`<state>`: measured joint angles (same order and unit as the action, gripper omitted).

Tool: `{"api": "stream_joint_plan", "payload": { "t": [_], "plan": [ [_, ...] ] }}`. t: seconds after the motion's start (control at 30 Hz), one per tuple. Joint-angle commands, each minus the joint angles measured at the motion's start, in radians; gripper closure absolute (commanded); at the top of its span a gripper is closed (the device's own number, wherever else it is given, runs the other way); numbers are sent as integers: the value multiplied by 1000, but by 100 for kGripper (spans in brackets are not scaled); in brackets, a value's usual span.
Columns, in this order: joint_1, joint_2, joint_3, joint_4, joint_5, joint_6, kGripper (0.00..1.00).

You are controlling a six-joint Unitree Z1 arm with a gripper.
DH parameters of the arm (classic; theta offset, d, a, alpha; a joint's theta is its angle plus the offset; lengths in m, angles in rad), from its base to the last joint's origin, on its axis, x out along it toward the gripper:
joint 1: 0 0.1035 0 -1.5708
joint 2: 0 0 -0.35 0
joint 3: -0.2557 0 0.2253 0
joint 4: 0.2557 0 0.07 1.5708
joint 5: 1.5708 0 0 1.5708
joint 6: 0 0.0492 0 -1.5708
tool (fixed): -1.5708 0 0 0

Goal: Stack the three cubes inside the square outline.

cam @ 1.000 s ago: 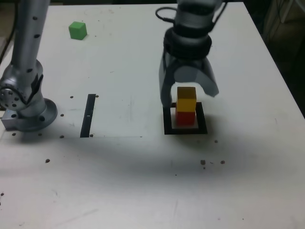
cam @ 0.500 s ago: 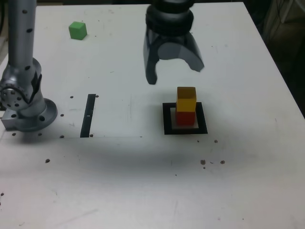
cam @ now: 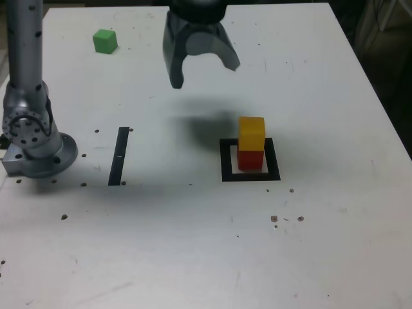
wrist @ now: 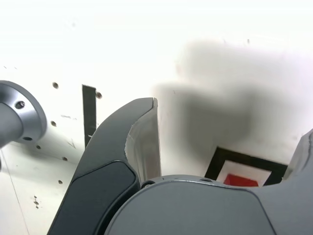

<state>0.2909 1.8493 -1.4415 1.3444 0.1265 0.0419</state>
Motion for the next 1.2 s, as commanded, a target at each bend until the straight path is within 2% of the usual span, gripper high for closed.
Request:
{"api": "stream_joint_plan", "payload": {
  "t": [0.0, 0.4, 0.8, 1.17],
  "plan": [
    [26, -10, 2, 6, 5, 17, 0],
    [194, -16, -1, 15, 14, 145, 0],
    [358, -18, -23, 41, 78, 271, 0],
    [519, -9, -42, 61, 98, 337, 0]
  ]
}}
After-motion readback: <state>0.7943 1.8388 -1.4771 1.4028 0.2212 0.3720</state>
